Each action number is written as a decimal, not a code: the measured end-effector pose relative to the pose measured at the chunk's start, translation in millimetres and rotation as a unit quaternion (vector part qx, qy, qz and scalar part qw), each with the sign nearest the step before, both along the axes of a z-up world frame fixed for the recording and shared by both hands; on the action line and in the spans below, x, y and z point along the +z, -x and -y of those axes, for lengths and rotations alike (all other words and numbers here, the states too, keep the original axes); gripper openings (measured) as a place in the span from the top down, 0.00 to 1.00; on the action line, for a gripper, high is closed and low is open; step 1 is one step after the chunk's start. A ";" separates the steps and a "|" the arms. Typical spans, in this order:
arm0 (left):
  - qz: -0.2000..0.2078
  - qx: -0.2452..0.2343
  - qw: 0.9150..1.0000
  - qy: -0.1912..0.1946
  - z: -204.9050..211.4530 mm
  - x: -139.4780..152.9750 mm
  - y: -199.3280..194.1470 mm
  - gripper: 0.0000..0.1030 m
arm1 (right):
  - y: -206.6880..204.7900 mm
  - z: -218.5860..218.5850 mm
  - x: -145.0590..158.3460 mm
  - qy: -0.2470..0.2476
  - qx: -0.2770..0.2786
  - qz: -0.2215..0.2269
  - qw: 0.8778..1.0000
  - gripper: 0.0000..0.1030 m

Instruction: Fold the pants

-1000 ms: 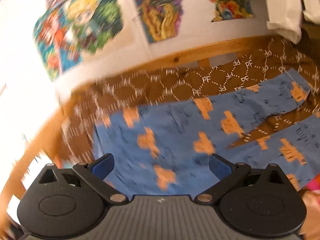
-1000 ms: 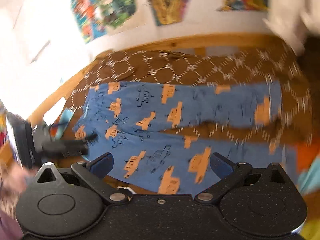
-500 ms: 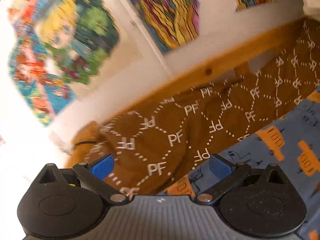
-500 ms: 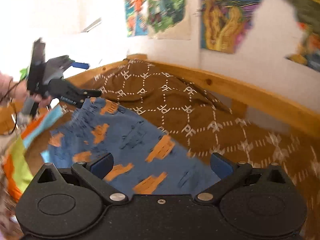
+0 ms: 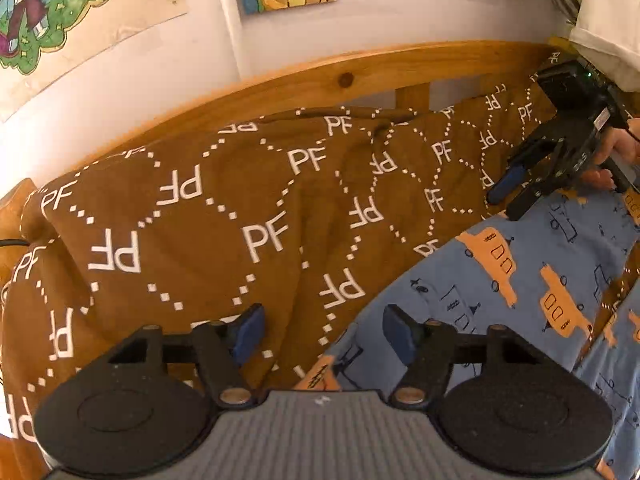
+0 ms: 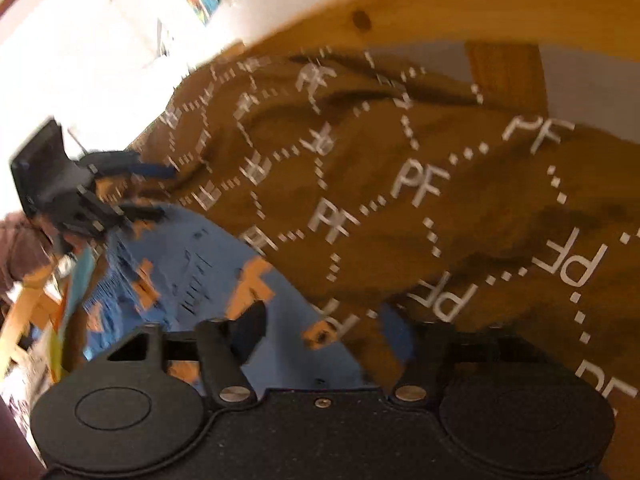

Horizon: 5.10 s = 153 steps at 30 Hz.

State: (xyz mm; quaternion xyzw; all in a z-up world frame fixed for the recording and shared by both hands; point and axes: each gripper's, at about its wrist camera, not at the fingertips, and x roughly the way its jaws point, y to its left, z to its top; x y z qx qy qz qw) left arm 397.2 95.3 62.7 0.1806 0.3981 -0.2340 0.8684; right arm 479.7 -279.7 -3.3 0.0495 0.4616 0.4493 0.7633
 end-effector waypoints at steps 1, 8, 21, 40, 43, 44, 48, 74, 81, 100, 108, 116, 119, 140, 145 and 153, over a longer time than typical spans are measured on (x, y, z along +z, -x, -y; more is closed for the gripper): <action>-0.005 0.001 1.000 0.000 -2.1 0.2 -0.4 0.39 | -1.4 -1.4 -3.0 0.007 0.007 0.004 1.000 0.51; -0.053 -0.009 0.999 -0.007 7.7 0.3 0.9 0.54 | 1.7 -0.6 -6.6 0.027 0.028 0.021 0.999 0.67; -0.074 0.090 0.992 -0.039 26.7 -8.5 -9.5 0.90 | 26.8 -16.6 -4.4 0.080 0.036 0.045 0.995 0.66; 0.016 0.121 0.991 -0.057 39.1 -3.5 -11.0 0.95 | 47.6 -45.8 15.3 0.187 -0.078 0.189 0.961 0.99; 0.012 0.125 0.992 -0.016 19.0 4.6 -8.1 0.76 | 44.2 -43.6 4.0 0.177 -0.073 0.176 0.966 0.93; 0.011 0.123 0.992 -0.001 10.8 10.1 -5.7 0.72 | 43.8 -41.1 4.4 0.166 -0.073 0.172 0.968 0.87; 0.047 0.117 0.992 0.004 -12.1 32.0 9.6 0.34 | 39.1 -25.7 13.8 0.121 -0.072 0.173 0.975 0.66; 0.031 0.062 0.995 -0.071 4.8 10.9 32.8 0.97 | 55.8 -57.7 36.3 0.112 -0.013 0.168 0.979 1.00; 0.058 0.061 0.993 -0.083 6.9 23.4 46.4 0.97 | 73.4 -56.8 50.3 0.121 -0.034 0.202 0.971 1.00; 0.075 0.049 0.990 -0.113 15.2 21.4 60.6 0.97 | 66.7 -86.1 27.5 0.152 0.036 0.214 0.964 0.98; 0.104 0.048 0.988 -0.099 16.8 26.4 67.6 0.97 | 119.7 -73.0 61.2 0.142 -0.044 0.290 0.945 1.00; 0.170 -0.034 0.976 -0.135 18.4 31.3 133.5 0.97 | 252.3 -76.4 78.8 0.165 -0.058 0.379 0.909 1.00; 0.197 -0.076 0.966 -0.148 16.1 20.9 172.5 0.97 | 296.0 -80.4 71.2 0.185 -0.060 0.387 0.901 1.00; 0.185 -0.277 0.892 -0.305 2.4 -97.8 278.5 0.97 | 415.8 -116.3 -25.8 0.259 -0.084 0.329 0.904 1.00; 0.181 -0.302 0.883 -0.310 -4.0 -102.7 287.3 0.96 | 426.0 -117.0 -21.2 0.283 -0.052 0.348 0.892 1.00; 0.175 -0.271 0.897 -0.302 -3.9 -104.7 286.0 0.88 | 421.5 -112.8 -28.9 0.277 -0.071 0.329 0.900 0.89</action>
